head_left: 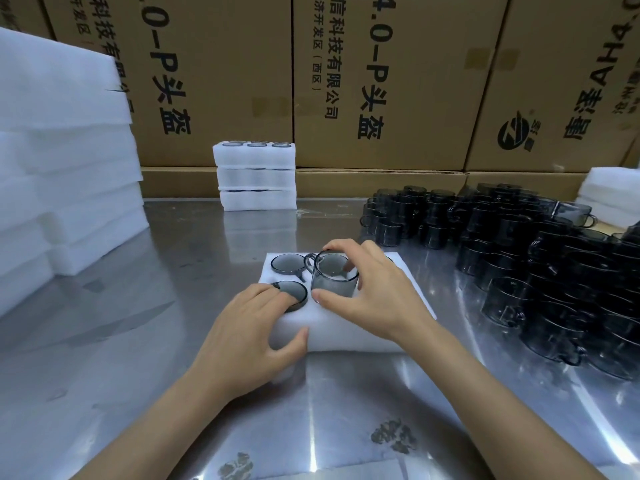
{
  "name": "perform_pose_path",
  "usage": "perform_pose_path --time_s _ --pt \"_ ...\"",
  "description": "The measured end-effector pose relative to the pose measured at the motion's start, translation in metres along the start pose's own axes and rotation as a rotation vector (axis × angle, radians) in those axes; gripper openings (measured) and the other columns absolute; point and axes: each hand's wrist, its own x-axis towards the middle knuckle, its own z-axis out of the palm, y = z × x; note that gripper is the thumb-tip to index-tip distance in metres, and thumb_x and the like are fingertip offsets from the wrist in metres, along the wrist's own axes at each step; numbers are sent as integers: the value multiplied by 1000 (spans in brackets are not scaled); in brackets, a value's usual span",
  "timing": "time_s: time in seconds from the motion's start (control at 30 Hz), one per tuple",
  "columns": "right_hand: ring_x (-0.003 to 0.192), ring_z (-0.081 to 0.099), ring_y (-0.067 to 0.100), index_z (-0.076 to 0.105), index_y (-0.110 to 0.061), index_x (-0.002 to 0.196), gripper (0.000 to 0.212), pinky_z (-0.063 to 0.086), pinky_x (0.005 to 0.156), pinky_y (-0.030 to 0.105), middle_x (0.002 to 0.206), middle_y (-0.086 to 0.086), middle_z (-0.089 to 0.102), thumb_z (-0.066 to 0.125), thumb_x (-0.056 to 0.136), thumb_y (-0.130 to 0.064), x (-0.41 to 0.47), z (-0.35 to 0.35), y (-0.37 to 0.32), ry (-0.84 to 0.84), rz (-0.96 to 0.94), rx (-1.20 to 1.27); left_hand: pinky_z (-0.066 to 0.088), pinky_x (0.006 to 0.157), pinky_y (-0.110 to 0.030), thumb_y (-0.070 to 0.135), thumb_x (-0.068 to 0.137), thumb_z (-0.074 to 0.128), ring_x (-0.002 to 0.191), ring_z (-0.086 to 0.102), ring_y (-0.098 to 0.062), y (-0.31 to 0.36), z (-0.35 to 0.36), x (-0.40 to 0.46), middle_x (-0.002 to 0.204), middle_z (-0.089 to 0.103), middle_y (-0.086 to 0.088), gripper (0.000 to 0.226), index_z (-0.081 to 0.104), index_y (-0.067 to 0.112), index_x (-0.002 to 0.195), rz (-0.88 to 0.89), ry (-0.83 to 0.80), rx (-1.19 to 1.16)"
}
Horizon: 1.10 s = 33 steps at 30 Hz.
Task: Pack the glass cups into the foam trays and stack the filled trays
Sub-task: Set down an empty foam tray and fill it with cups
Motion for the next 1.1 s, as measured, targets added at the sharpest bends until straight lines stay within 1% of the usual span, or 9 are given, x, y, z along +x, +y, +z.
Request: perform_pose_path --time_s 0.17,0.37,0.57,0.67,0.73,0.8,0.87,0.97,1.1 --pt "87 53 7 44 -46 107 42 42 69 25 90 -15 45 63 71 -55 1 -1 -3 -32 90 -43 44 83 -30 50 79 46 96 54 -15 -1 -2 -1 94 63 8 42 64 16 98 -7 -39 -13" --pt "84 51 5 48 -43 99 34 38 64 19 86 -14 48 61 69 -53 0 -8 -5 -121 147 -99 40 82 -23 51 80 47 98 52 -11 -3 -2 -2 96 63 11 41 64 19 99 -14 -50 -12" --pt "91 53 14 47 -49 115 49 36 67 28 92 -13 44 55 68 -58 0 -3 -10 -114 157 -233 46 78 -25 54 79 45 97 52 -8 -4 -1 -2 94 60 14 41 63 22 100 -21 -44 8" --pt "100 51 8 35 -54 130 62 38 73 28 103 -17 42 49 73 -71 -6 -3 -1 -141 125 -241 49 75 -32 50 76 50 91 56 -12 -1 -1 -1 91 62 13 39 64 20 98 -7 -8 19" --pt "111 43 1 23 -53 140 76 41 79 28 118 -21 38 41 71 -79 -12 -4 2 -144 79 -216 47 76 -29 50 73 52 89 58 -12 4 1 -1 92 62 14 42 63 20 100 -22 37 34" --pt "119 33 -3 22 -50 144 73 37 82 24 133 -28 33 36 77 -76 -17 -6 3 -63 5 -180 41 81 -24 51 73 52 93 57 -12 9 2 1 100 63 12 48 61 19 107 -37 80 44" --pt "120 29 -3 28 -45 144 61 30 83 18 139 -32 32 35 87 -64 -20 -9 3 15 -59 -176 38 93 -26 49 76 52 109 56 -15 15 3 3 120 61 5 58 58 13 122 5 100 61" --pt "125 28 0 35 -38 143 49 28 92 16 144 -28 35 37 95 -48 -23 -8 5 -74 -87 -234 28 109 -34 47 81 48 133 41 -15 20 5 3 145 45 5 68 46 14 140 128 30 124" --pt "129 28 4 36 -33 144 49 26 105 23 149 -22 32 30 97 -46 -25 -4 7 -193 -108 -367 33 105 -34 45 80 46 123 54 -18 22 7 5 130 60 7 55 63 17 124 157 -12 136"
